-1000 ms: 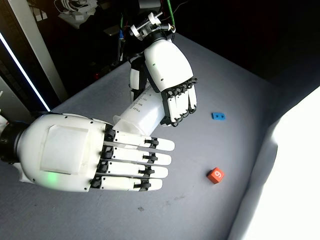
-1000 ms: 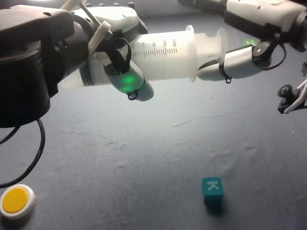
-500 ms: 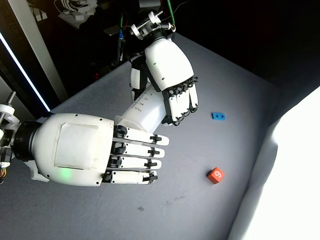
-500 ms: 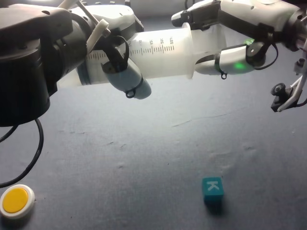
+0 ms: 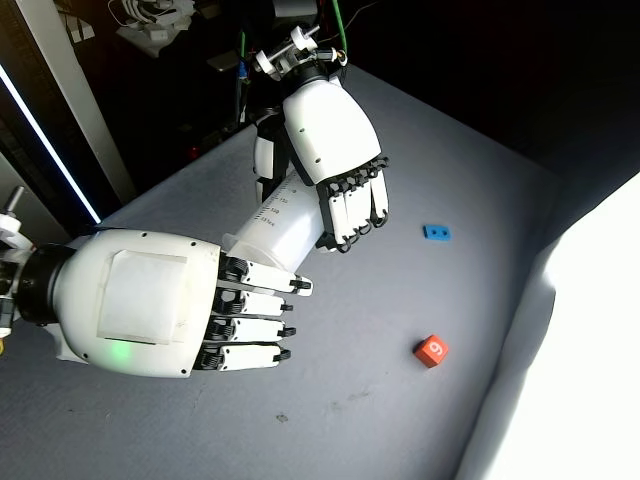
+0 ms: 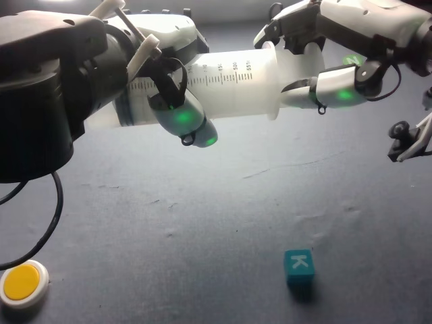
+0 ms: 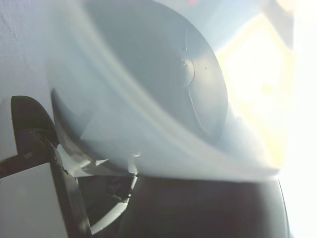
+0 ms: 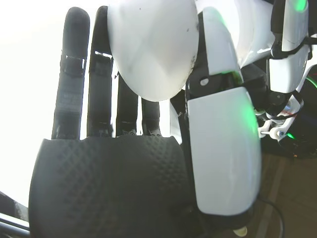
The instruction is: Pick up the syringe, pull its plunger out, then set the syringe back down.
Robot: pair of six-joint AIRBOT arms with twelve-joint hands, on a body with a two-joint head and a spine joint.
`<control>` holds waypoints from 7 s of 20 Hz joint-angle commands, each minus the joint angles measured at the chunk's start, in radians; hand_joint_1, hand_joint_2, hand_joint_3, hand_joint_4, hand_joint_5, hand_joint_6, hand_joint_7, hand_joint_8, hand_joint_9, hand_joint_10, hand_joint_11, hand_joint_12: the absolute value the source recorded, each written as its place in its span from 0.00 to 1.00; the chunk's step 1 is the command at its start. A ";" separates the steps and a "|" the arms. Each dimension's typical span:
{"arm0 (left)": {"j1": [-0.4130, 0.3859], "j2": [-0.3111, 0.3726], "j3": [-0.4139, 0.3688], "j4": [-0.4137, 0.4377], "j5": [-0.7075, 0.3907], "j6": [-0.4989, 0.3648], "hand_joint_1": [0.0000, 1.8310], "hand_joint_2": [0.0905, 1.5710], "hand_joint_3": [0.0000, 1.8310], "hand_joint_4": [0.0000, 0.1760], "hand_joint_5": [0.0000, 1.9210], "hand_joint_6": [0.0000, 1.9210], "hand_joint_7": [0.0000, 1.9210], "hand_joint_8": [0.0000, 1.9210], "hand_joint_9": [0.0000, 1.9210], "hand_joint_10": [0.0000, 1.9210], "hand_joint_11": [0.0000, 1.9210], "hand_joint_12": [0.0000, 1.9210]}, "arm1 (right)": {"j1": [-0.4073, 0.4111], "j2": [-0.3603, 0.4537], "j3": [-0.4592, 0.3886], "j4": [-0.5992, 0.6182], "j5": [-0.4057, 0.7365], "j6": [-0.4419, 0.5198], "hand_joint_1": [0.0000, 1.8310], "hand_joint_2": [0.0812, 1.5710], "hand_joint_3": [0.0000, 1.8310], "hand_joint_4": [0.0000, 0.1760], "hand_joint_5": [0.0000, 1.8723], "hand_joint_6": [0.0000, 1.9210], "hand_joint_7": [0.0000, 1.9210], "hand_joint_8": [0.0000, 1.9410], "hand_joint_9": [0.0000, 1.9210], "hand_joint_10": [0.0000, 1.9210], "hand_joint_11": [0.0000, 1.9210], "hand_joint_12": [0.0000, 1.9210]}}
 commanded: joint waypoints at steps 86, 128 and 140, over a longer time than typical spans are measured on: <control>0.345 0.086 0.030 0.539 0.073 -0.564 0.61 0.81 0.00 0.02 0.33 0.75 0.36 0.78 0.30 0.62 0.20 0.81 | 0.015 0.524 -0.255 -0.214 -0.167 -0.045 0.32 0.56 0.00 0.00 0.01 0.00 0.03 0.00 0.05 0.00 0.00 0.20; 0.456 0.049 0.047 0.698 0.004 -0.743 0.27 0.50 0.00 0.00 0.13 0.00 0.12 0.17 0.04 0.38 0.00 0.43 | 0.010 0.519 -0.264 -0.225 -0.149 -0.046 0.38 0.61 0.00 0.00 0.03 0.00 0.05 0.00 0.06 0.00 0.00 0.19; 0.197 0.139 0.001 0.563 0.177 -0.445 0.38 0.55 0.00 0.00 0.12 0.35 0.03 0.73 0.02 0.82 0.00 0.93 | 0.010 0.520 -0.266 -0.226 -0.148 -0.046 0.34 0.65 0.00 0.00 0.11 0.01 0.15 0.01 0.17 0.02 0.00 0.47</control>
